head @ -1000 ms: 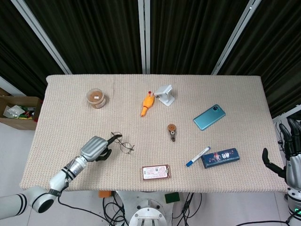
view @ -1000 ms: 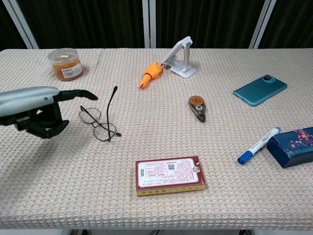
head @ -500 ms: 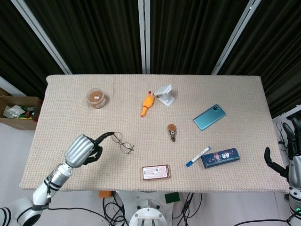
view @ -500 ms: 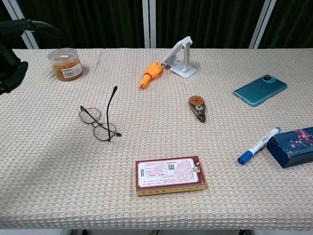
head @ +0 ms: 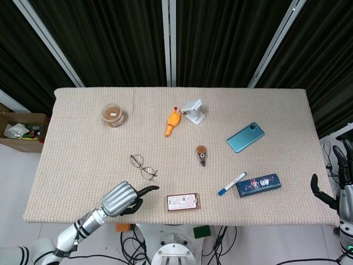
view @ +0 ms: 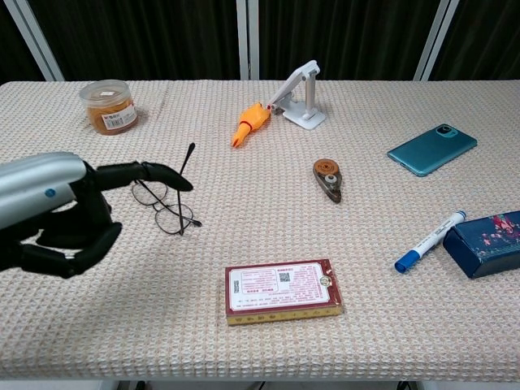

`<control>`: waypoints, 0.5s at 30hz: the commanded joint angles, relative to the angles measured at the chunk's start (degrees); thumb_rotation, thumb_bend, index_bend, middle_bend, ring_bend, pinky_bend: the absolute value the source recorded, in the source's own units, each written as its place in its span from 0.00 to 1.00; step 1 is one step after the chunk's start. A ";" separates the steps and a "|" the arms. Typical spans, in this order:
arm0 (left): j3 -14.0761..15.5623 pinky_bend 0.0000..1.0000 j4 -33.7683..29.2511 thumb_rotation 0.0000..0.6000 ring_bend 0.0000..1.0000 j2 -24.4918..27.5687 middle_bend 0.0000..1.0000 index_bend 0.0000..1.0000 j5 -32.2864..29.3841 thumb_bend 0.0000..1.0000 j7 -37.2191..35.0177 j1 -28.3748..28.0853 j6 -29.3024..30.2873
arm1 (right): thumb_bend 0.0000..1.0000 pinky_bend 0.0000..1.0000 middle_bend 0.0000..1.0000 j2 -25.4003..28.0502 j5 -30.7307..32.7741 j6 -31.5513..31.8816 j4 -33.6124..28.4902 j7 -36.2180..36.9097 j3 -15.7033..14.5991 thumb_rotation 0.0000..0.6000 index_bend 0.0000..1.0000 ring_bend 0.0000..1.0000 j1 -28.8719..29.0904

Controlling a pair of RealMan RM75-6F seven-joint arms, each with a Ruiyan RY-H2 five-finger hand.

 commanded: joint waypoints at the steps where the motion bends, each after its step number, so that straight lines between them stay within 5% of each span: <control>1: -0.07 0.94 1.32 1.00 0.90 -2.19 1.00 0.16 -1.75 0.64 0.48 -0.88 -2.94 | 0.50 0.00 0.00 -0.02 0.19 -0.03 0.15 0.16 0.02 0.77 0.00 0.00 -0.07; 15: -2.85 0.94 4.62 1.00 0.90 -4.19 1.00 0.12 -9.16 0.64 -2.55 -3.07 -8.63 | 0.50 0.00 0.00 -1.02 1.14 -0.77 1.84 1.32 0.02 0.77 0.00 0.00 0.10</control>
